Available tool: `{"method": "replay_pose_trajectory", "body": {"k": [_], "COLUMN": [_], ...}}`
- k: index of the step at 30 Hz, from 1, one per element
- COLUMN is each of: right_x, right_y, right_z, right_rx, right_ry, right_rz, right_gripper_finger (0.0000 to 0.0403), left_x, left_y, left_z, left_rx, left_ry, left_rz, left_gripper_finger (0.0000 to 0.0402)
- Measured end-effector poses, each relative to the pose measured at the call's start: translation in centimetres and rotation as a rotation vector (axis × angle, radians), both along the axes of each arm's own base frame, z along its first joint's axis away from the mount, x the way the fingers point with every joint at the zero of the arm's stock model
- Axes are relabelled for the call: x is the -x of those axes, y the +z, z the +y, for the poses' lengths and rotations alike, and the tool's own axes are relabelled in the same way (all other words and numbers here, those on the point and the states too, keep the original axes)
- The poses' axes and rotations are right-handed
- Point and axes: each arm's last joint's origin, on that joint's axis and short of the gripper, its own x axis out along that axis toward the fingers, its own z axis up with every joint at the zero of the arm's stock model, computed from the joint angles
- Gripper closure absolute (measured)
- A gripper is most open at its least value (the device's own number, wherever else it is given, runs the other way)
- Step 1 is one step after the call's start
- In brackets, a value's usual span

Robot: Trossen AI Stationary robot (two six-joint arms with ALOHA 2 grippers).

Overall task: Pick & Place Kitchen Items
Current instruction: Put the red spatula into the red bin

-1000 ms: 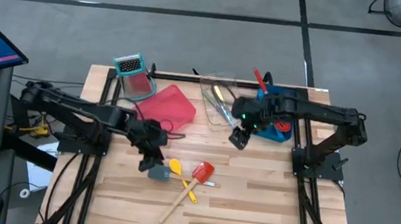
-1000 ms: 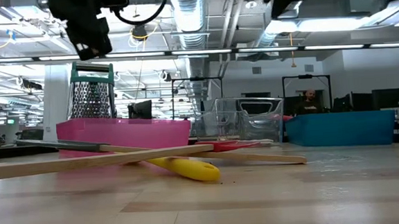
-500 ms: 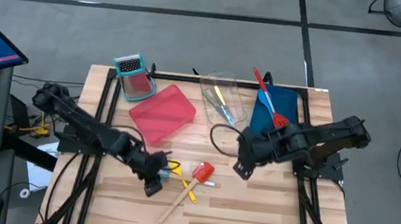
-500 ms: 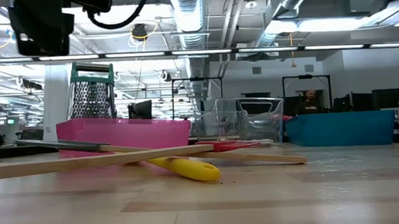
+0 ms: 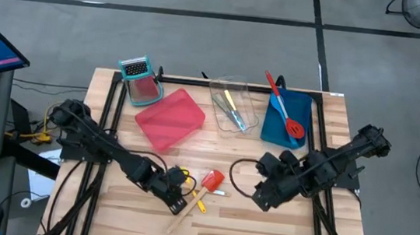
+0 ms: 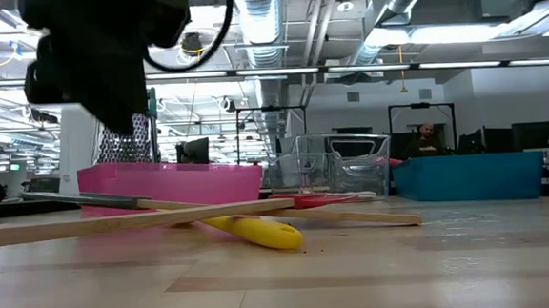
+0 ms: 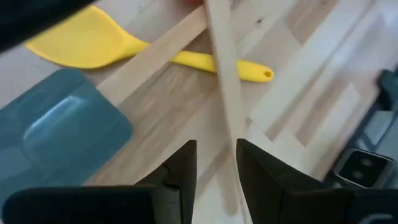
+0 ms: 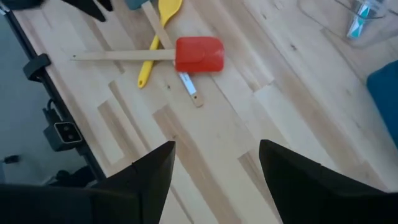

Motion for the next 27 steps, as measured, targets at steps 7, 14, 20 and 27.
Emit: {"method": "replay_pose_trajectory", "body": {"k": [7, 14, 20, 27], "right_x": [1.0, 1.9, 2.2, 2.2], "right_y": [0.0, 0.1, 0.1, 0.1], "right_z": [1.6, 2.7, 2.9, 2.9], "right_rx": [-0.001, 0.008, 0.009, 0.011], "right_ry": [-0.002, -0.004, -0.002, -0.005], "right_rz": [-0.027, -0.054, -0.056, -0.058], "right_gripper_finger": [0.017, 0.017, 0.017, 0.017], "left_x": [-0.9, -1.9, -2.3, -2.6], "left_y": [-1.9, -3.4, -4.4, -4.7], "left_z": [-0.5, -1.0, -1.3, -1.5], "left_rx": [-0.013, 0.006, 0.012, 0.024], "left_ry": [0.006, 0.027, 0.028, 0.025], "left_rz": [0.007, -0.013, -0.021, -0.04], "left_gripper_finger": [0.0304, 0.0304, 0.0304, 0.0304]}}
